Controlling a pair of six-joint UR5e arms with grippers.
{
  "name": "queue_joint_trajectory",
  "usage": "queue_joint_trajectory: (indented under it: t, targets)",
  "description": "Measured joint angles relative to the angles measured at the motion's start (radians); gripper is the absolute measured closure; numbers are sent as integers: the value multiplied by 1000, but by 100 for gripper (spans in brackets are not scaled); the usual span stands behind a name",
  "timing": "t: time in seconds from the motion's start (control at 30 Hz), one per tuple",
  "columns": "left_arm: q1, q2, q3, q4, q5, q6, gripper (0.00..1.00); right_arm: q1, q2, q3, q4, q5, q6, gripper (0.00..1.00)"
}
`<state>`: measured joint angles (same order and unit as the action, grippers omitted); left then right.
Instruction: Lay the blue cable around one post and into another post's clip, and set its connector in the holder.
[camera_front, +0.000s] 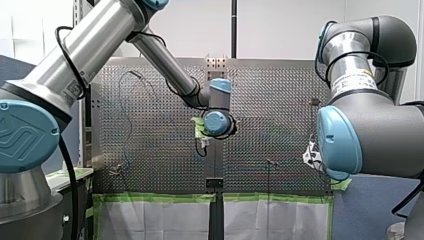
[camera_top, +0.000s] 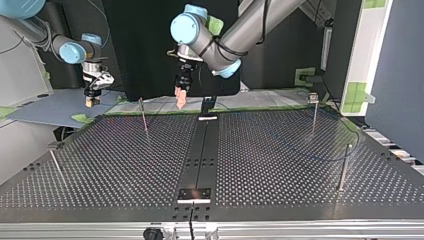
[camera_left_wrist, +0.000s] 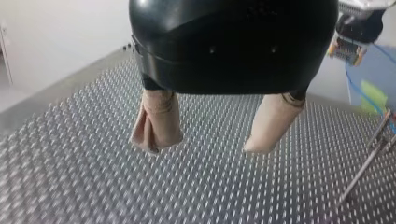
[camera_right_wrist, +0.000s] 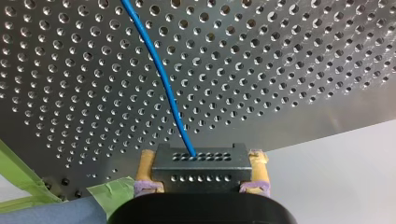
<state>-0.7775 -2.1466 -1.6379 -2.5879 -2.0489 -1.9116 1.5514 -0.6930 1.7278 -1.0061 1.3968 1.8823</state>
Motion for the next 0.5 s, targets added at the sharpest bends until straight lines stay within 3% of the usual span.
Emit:
queue_joint_trajectory:
  t: [0.5]
  targets:
    - [142, 142, -141, -1, -19, -34, 0, 2, 2, 0, -2, -1, -1, 100]
